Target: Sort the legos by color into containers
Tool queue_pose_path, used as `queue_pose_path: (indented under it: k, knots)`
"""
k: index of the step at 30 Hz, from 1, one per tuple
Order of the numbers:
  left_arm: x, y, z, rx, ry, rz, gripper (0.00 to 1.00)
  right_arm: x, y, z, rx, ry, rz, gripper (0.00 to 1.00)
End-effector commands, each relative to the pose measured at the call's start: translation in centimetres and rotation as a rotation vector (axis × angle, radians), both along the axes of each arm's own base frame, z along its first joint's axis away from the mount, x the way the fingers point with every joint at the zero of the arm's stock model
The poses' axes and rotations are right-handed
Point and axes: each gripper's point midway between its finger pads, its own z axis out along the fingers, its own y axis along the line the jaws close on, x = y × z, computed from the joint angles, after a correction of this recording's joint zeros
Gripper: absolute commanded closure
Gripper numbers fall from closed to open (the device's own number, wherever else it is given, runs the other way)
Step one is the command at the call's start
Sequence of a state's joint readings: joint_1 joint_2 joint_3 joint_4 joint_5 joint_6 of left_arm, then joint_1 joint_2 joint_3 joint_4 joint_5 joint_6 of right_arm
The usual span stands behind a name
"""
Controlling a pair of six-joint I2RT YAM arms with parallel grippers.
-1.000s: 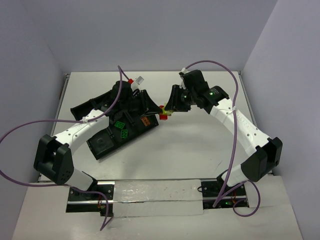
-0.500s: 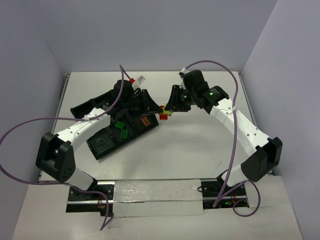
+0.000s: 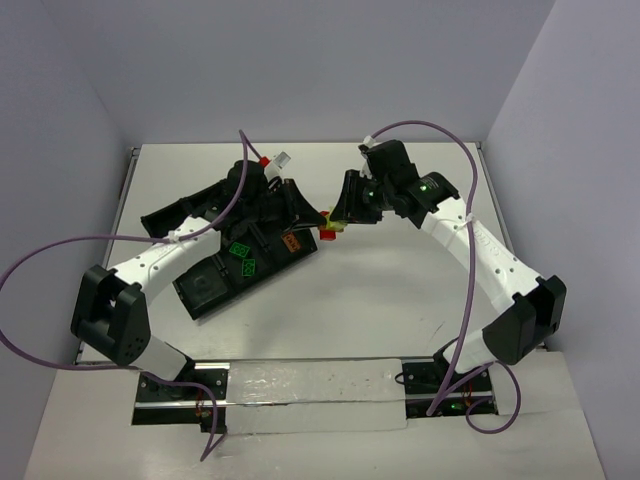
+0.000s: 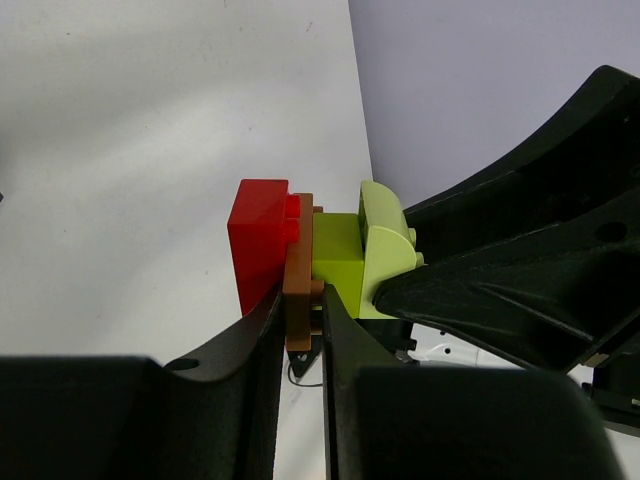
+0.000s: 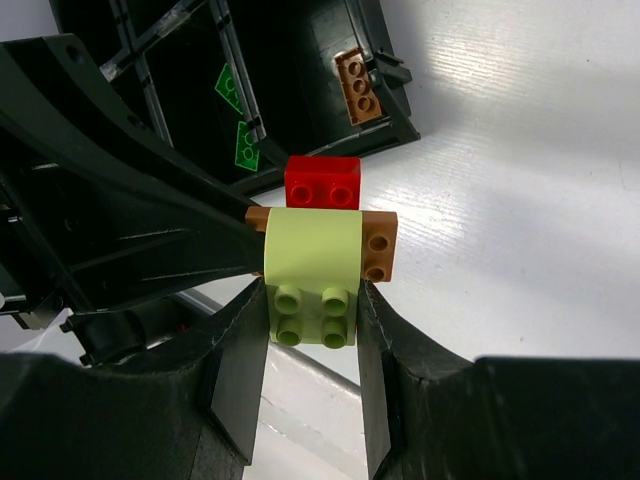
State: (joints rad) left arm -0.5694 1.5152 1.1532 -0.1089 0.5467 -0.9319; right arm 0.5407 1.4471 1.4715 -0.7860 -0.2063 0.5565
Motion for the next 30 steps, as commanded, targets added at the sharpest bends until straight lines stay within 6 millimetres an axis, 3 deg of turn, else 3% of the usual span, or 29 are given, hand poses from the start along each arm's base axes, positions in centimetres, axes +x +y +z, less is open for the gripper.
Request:
queue_pose_path:
  k: [1, 11, 17, 22, 26, 30]
  knots:
    - [0.8, 1.4, -1.1, 0.029, -0.002, 0.052, 1.00, -0.8, -0.1, 6.8, 0.108, -0.162, 0.016, 1.00]
    - [2.0, 2.8, -1.0, 0.046, -0.013, 0.091, 1.00, -1.2, -1.2, 7.7, 0.119, -0.185, 0.003, 1.00]
    - [2.3, 3.7, 0.1, 0.067, -0.042, 0.119, 1.00, -0.4, -2.3, 8.3, 0.112, -0.209, -0.045, 1.00]
    - [3.5, 6.9, 1.5, 0.140, -0.077, 0.200, 1.00, 0.6, -4.0, 8.4, 0.113, -0.214, -0.107, 1.00]
    - [4.6, 9.9, 3.5, 0.137, -0.110, 0.258, 1.00, 1.0, -4.9, 6.8, 0.096, -0.182, -0.127, 1.00]
    - [4.4, 9.5, 4.3, 0.126, -0.124, 0.220, 1.00, 1.3, -5.0, 3.4, 0.051, -0.101, -0.141, 1.00]
